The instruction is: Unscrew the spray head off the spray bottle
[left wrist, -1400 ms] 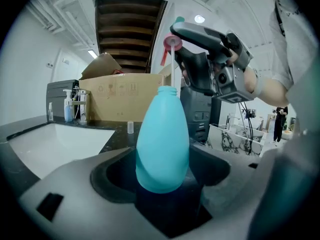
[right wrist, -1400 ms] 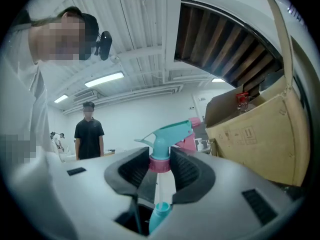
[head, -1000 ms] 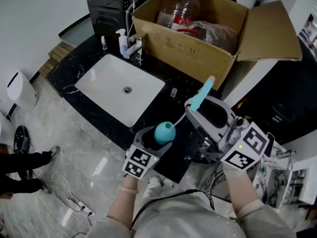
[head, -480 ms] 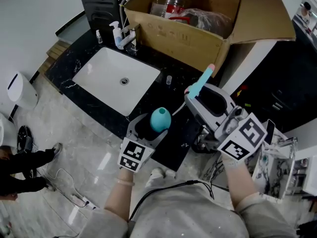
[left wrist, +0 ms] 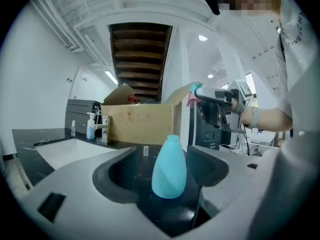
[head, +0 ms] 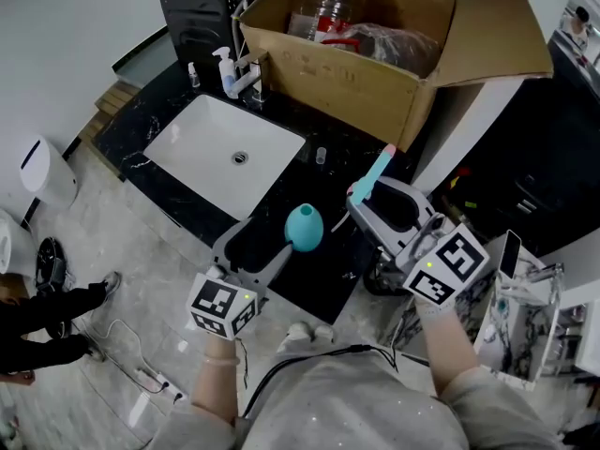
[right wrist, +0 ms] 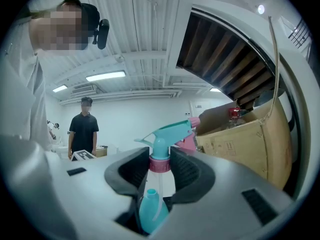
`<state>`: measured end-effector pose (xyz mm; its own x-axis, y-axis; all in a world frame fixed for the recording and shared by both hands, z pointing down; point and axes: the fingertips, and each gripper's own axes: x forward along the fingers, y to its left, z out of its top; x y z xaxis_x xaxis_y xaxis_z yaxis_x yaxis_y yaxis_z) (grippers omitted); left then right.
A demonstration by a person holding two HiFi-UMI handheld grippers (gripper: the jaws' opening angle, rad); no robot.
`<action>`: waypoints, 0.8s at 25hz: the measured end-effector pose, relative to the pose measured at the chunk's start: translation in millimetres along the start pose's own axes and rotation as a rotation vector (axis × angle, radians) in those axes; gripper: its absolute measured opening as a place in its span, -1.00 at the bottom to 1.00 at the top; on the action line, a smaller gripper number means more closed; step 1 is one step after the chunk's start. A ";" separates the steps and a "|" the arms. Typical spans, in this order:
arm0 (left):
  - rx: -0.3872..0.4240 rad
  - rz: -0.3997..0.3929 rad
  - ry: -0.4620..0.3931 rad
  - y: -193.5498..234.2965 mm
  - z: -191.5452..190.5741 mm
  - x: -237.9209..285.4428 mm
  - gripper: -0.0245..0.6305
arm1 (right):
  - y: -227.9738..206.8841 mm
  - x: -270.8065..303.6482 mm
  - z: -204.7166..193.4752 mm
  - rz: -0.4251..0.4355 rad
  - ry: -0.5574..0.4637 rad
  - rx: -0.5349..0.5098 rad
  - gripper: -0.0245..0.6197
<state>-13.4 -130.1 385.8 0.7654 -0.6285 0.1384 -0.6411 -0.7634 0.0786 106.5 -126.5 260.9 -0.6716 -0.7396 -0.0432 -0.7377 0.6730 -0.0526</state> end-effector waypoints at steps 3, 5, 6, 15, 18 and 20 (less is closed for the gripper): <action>0.000 0.080 -0.049 14.6 14.7 -14.4 -0.19 | -2.6 -4.7 -7.4 -0.013 0.010 0.003 -0.50; 0.006 0.135 -0.081 23.9 24.6 -23.1 -0.35 | -4.6 -7.8 -9.5 -0.022 0.013 0.000 -0.50; 0.007 0.169 -0.097 28.6 28.6 -28.0 -0.42 | -5.3 -9.4 -10.4 -0.026 0.014 0.001 -0.50; 0.060 0.386 -0.196 49.4 65.6 -65.4 -0.89 | -13.7 -21.8 -14.2 -0.077 0.011 0.027 -0.50; 0.052 0.401 -0.233 48.5 78.1 -71.5 -0.91 | -15.9 -26.2 -14.0 -0.092 0.008 0.023 -0.50; 0.037 0.397 -0.257 47.1 83.9 -73.6 -0.91 | -17.0 -28.4 -13.9 -0.101 0.007 0.014 -0.50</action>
<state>-95.2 -132.3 296.5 0.4537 -0.8857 -0.0990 -0.8881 -0.4586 0.0329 137.1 -116.9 276.8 -0.5948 -0.8033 -0.0297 -0.8005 0.5953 -0.0702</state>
